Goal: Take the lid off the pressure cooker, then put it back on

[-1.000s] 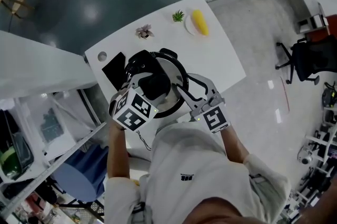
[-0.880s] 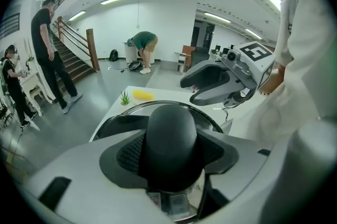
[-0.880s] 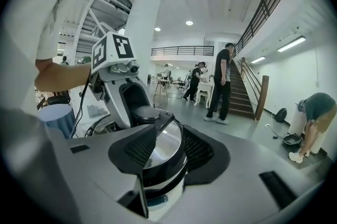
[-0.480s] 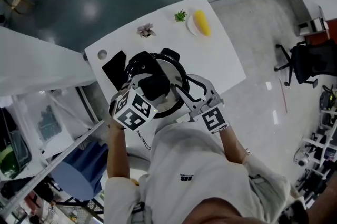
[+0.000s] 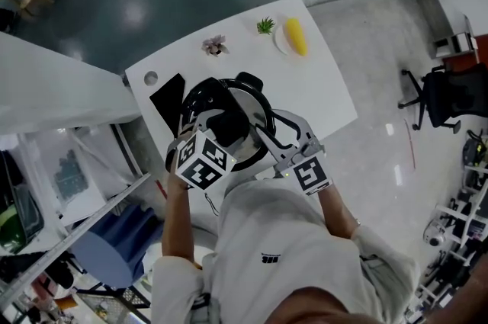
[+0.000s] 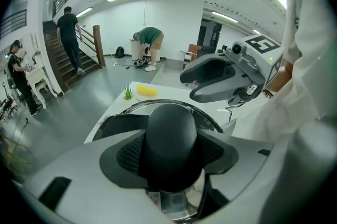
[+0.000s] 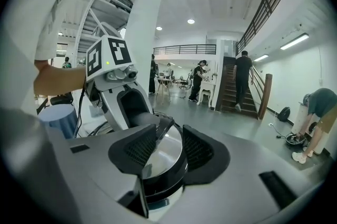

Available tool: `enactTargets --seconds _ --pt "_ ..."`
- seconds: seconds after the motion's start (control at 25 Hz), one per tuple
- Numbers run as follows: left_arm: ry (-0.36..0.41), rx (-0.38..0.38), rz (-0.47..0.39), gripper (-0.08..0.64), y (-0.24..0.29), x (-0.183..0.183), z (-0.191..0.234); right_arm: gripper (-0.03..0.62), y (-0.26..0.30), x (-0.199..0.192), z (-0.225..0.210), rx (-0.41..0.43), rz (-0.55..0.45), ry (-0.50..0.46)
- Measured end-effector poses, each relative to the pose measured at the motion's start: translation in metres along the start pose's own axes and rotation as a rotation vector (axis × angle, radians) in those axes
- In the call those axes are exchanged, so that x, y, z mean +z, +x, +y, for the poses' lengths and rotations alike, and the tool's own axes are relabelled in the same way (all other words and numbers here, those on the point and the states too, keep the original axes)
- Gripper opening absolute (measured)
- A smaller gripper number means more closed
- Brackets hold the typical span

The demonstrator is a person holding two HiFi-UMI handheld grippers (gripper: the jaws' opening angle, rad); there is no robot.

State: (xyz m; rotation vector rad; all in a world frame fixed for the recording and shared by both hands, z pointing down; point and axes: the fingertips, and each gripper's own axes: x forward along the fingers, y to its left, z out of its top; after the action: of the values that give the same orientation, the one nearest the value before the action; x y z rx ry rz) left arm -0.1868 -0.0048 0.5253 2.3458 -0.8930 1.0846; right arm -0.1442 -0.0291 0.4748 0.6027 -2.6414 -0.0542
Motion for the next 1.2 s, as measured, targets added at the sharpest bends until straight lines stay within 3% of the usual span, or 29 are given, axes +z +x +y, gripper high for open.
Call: enactTargets --seconds 0.36,0.84,1.2 --pt "-0.058 0.04 -0.016 0.288 -0.001 0.001 0.002 0.158 -0.001 -0.002 -0.004 -0.004 0.01 0.028" --pt "-0.213 0.165 -0.044 0.288 -0.001 0.0 0.008 0.118 0.004 -0.004 -0.017 -0.055 -0.016 0.072" --pt "-0.304 0.255 -0.075 0.29 -0.003 0.001 0.011 0.121 0.006 -0.005 -0.019 -0.044 -0.014 0.065"
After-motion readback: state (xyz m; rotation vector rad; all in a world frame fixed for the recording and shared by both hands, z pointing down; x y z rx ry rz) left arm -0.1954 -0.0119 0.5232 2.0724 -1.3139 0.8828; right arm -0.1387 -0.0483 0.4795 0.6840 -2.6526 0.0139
